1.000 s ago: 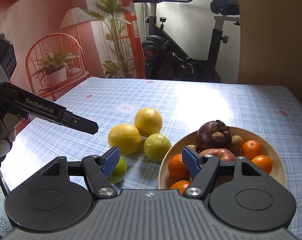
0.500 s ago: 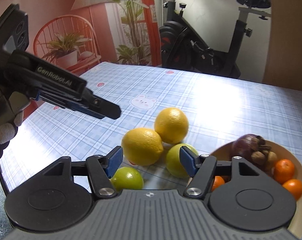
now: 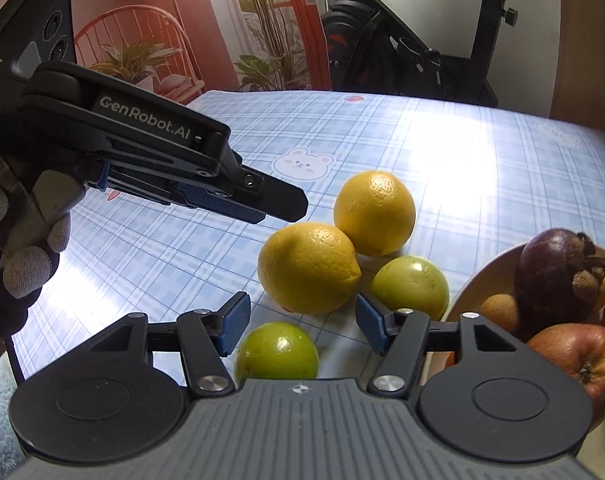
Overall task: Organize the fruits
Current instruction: 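Close both grippers on a large lemon from opposite sides, then carry the lemon with both grippers and lower it onto the plate, then open both grippers and move them back toward the loose citrus, then close both grippers on a yellow citrus fruit from opposite sides, then carry the citrus with both grippers and lower it onto the plate, then open both grippers and move them back toward the green fruits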
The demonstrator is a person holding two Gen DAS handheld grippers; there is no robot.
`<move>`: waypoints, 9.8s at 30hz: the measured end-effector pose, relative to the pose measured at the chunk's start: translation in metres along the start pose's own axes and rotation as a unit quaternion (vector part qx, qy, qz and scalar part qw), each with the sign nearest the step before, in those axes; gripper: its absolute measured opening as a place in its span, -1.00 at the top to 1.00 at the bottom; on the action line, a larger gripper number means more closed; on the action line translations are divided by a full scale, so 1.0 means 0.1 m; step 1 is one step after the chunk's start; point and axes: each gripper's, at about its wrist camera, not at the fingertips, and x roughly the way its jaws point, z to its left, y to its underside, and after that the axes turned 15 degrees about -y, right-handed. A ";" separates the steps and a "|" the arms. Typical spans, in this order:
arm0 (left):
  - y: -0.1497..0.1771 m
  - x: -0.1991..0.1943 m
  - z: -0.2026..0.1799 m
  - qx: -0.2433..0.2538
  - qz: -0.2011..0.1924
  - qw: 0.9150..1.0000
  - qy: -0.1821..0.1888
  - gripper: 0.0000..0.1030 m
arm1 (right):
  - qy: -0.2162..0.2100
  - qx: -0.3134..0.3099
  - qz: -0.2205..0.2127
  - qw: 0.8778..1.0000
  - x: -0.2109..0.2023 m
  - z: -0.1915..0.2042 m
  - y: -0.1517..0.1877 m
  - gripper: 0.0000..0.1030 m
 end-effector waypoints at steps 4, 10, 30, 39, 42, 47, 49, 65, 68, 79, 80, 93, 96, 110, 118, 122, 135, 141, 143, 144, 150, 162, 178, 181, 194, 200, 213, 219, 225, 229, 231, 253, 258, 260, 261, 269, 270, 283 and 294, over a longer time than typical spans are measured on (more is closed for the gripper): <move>-0.01 0.07 -0.02 0.007 0.004 1.000 0.002 0.21 | -0.004 0.010 -0.001 1.000 0.04 -0.04 -0.02 -0.16; -0.02 0.14 -0.03 0.010 0.009 1.000 0.013 0.22 | -0.001 0.007 -0.013 1.000 0.07 -0.02 -0.06 -0.19; 0.00 0.08 0.01 0.017 0.008 1.000 0.021 0.24 | 0.011 -0.020 -0.032 0.999 0.06 0.08 0.07 -0.11; 0.00 -0.17 -0.08 0.027 -0.013 0.999 0.018 0.24 | 0.001 -0.024 -0.060 0.998 -0.15 0.18 0.05 -0.11; 0.00 -0.24 -0.15 0.036 -0.018 0.999 0.019 0.24 | 0.003 -0.026 -0.070 0.997 -0.25 0.21 0.06 -0.11; 0.04 -0.35 -0.37 0.059 -0.024 0.998 0.022 0.24 | 0.009 -0.023 -0.087 0.996 -0.47 0.20 0.13 -0.11; 0.07 -0.38 -0.49 0.069 -0.027 0.997 0.025 0.24 | 0.013 -0.020 -0.095 0.995 -0.58 0.19 0.17 -0.11; 0.34 -0.23 -1.65 0.154 -0.022 0.986 0.054 0.26 | 0.068 0.023 -0.141 0.987 -1.50 -0.17 0.66 -0.11; 0.37 -0.17 -1.86 0.174 -0.020 0.983 0.060 0.26 | 0.078 0.033 -0.148 0.985 -1.64 -0.26 0.71 -0.11; 0.48 0.18 -2.37 0.213 0.001 0.975 0.060 0.25 | 0.100 0.066 -0.148 0.982 -1.88 -0.60 0.89 -0.11; 0.49 0.21 -2.40 0.217 0.003 0.975 0.058 0.25 | 0.101 0.069 -0.146 0.982 -1.88 -0.63 0.91 -0.11; 0.40 0.52 -2.48 0.212 0.030 0.976 0.037 0.26 | 0.103 0.087 -0.123 0.983 -1.73 -0.92 0.90 -0.11; 0.38 0.51 -2.46 0.209 0.029 0.977 0.038 0.26 | 0.107 0.082 -0.115 0.984 -1.67 -0.93 0.88 -0.11; 0.28 0.36 -2.33 0.175 0.006 0.984 0.034 0.28 | 0.139 0.064 -0.084 0.985 -1.47 -0.90 0.80 -0.12; 0.22 0.13 -2.17 0.170 -0.018 0.985 0.025 0.28 | 0.153 0.070 -0.083 0.982 -1.49 -0.83 0.78 -0.16; 0.18 0.03 -2.03 0.160 -0.028 0.987 0.019 0.28 | 0.163 0.070 -0.089 0.980 -1.55 -0.78 0.76 -0.19; 0.01 -0.30 -1.24 0.122 -0.069 0.990 -0.017 0.27 | 0.172 0.053 -0.129 0.975 -1.71 -0.60 0.58 -0.19; -0.12 -0.36 -0.70 0.074 -0.079 0.993 -0.041 0.27 | 0.148 0.028 -0.131 0.980 -1.59 -0.44 0.38 -0.19; -0.16 -0.37 -0.56 0.063 -0.082 0.994 -0.048 0.27 | 0.138 0.017 -0.128 0.982 -1.49 -0.36 0.30 -0.19; -0.18 -0.37 -0.51 0.058 -0.083 0.994 -0.052 0.27 | 0.133 0.012 -0.126 0.983 -1.44 -0.33 0.26 -0.19; -0.28 -0.28 -0.28 0.035 -0.082 0.994 -0.057 0.27 | 0.099 0.004 -0.111 0.989 -1.06 -0.22 0.06 -0.19; -0.36 0.17 -0.15 0.025 -0.046 0.998 -0.032 0.27 | 0.051 -0.021 -0.052 0.997 -0.25 -0.15 -0.33 -0.19; -0.40 0.56 -0.09 0.019 0.001 1.000 0.008 0.28 | 0.037 -0.007 0.001 0.999 0.28 -0.24 -0.44 -0.19; -0.40 0.57 -0.09 0.015 0.004 1.000 0.014 0.28 | 0.037 -0.003 0.005 0.999 0.31 -0.27 -0.45 -0.22; -0.35 0.59 0.04 -0.002 0.014 0.999 0.038 0.26 | 0.041 -0.001 0.000 0.999 0.34 -0.30 -0.42 -0.10; -0.33 0.51 0.02 0.004 0.008 0.999 0.032 0.27 | 0.036 -0.001 -0.009 0.999 0.28 -0.26 -0.39 -0.10; -0.26 -0.02 -0.31 0.038 -0.027 0.998 0.029 0.27 | 0.042 -0.015 -0.057 0.997 -0.24 -0.02 -0.28 -0.09; -0.15 -0.21 -0.64 0.072 -0.042 0.996 0.033 0.27 | 0.052 -0.009 -0.082 0.995 -0.60 0.06 -0.13 -0.09; 0.04 -0.26 -1.07 0.105 -0.045 0.993 0.041 0.27 | 0.071 -0.004 -0.097 0.993 -0.95 0.08 0.12 -0.09; 0.11 -0.21 -1.29 0.115 -0.040 0.991 0.049 0.27 | 0.082 0.011 -0.109 0.991 -1.15 0.01 0.25 -0.09; 0.12 -0.19 -1.43 0.127 -0.040 0.990 0.049 0.27 | 0.088 0.016 -0.115 0.989 -1.22 -0.03 0.30 -0.09; 0.04 0.41 -2.12 0.167 -0.006 0.985 0.036 0.27 | 0.114 0.027 -0.098 0.988 -1.38 -0.75 0.40 -0.09; 0.01 0.47 -2.10 0.156 0.000 0.987 0.037 0.28 | 0.107 0.034 -0.097 0.989 -1.35 -0.84 0.39 -0.09; 0.00 0.48 -2.11 0.155 0.003 0.987 0.039 0.30 | 0.108 0.037 -0.095 0.989 -1.35 -0.85 0.37 -0.09; -0.01 0.47 -2.11 0.156 0.002 0.987 0.039 0.30 | 0.104 0.038 -0.096 0.989 -1.35 -0.85 0.37 -0.08; -0.03 0.39 -2.02 0.147 -0.007 0.988 0.037 0.30 | 0.110 0.040 -0.088 0.989 -1.31 -0.85 0.34 -0.08; -0.03 0.37 -2.00 0.144 -0.009 0.989 0.037 0.30 | 0.111 0.043 -0.088 0.989 -1.31 -0.85 0.34 -0.08; -0.05 -0.09 -1.47 0.130 -0.053 0.990 0.003 0.30 | 0.133 0.045 -0.118 0.983 -1.43 -0.62 0.36 -0.09; 0.03 -0.51 -0.74 0.109 -0.092 0.988 -0.065 0.30 | 0.114 0.017 -0.123 0.986 -1.28 -0.28 0.25 -0.09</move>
